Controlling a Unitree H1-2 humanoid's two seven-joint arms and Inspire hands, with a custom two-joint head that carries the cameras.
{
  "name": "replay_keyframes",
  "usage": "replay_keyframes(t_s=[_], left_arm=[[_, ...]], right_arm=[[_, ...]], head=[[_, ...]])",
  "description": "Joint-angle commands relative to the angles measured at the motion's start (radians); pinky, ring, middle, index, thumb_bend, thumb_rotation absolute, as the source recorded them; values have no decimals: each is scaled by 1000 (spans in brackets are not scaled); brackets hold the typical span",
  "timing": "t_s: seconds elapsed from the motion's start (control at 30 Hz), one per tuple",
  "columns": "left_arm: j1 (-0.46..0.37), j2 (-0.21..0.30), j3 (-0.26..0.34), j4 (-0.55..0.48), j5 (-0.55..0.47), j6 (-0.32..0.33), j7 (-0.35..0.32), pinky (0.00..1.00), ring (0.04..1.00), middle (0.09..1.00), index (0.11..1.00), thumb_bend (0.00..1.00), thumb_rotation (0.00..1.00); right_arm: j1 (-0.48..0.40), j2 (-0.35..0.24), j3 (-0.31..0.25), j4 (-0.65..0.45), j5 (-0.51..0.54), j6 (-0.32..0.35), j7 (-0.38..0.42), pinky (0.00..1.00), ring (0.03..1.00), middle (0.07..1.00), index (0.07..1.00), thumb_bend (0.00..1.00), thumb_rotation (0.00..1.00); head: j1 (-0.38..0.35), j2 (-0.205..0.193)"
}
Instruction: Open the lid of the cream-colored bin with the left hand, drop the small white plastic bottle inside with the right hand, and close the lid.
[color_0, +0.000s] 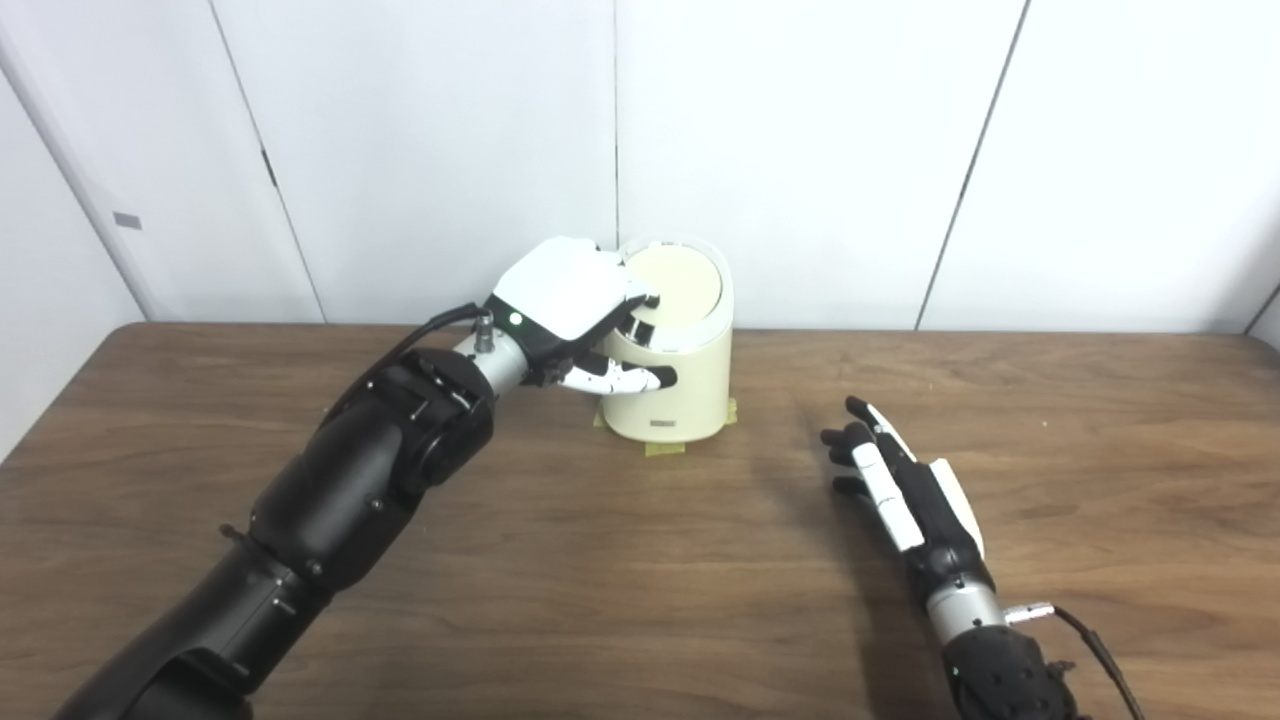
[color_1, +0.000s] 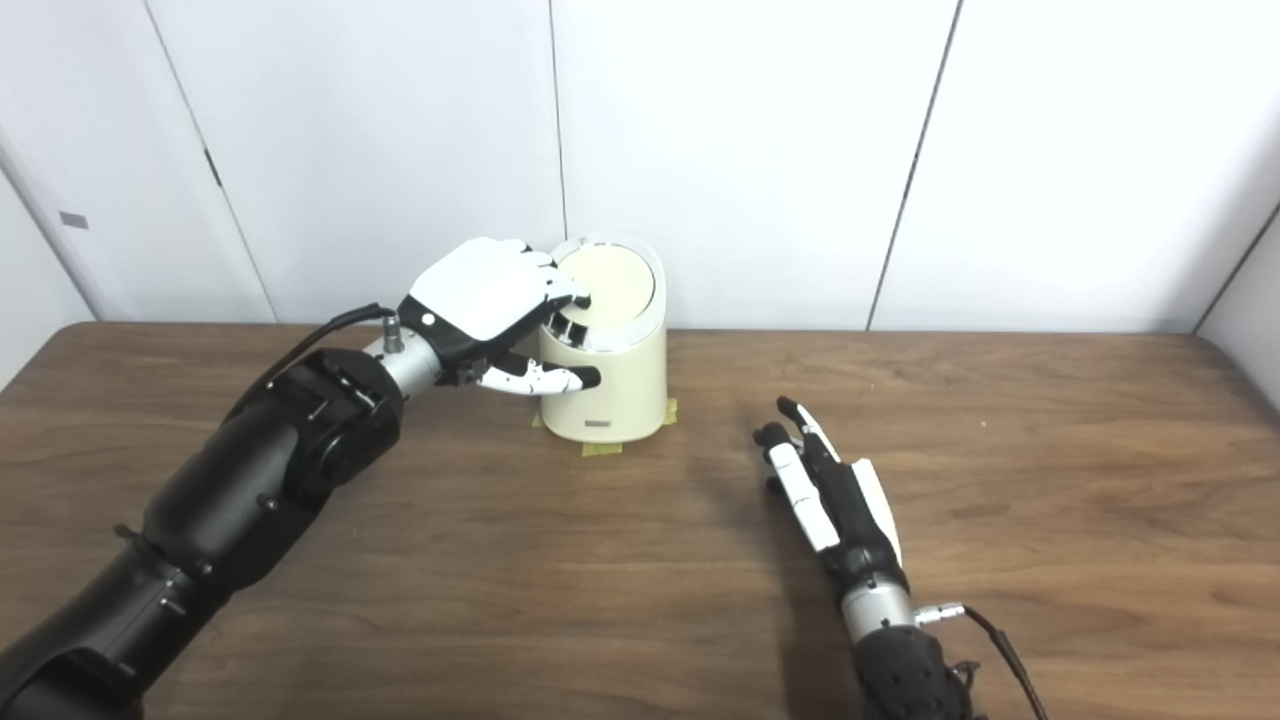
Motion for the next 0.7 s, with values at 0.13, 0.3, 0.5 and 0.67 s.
replay_keyframes(t_s=[0.13, 0.3, 0.5, 0.67], left_arm=[[-31, -29, -23, 10, -16, -45, -9, 899, 884, 847, 847, 539, 899], [-29, -33, -24, 6, -20, -44, -15, 909, 888, 851, 850, 542, 913], [-30, -38, -28, 4, -17, -43, -21, 913, 887, 852, 852, 539, 903], [-32, -37, -31, 1, -19, -44, -28, 918, 890, 853, 851, 537, 902]], right_arm=[[-14, -1, 19, -8, -32, 21, 6, 740, 824, 807, 915, 470, 1000], [-16, 4, 13, -7, -31, 23, 5, 748, 824, 807, 914, 476, 1000], [-17, 5, 12, -4, -30, 18, 4, 726, 817, 810, 917, 469, 1000], [-18, 6, 13, -15, -31, 37, 6, 778, 835, 814, 920, 459, 1000]], head=[[-2, 1], [-4, 2], [-5, 2], [-7, 4]])
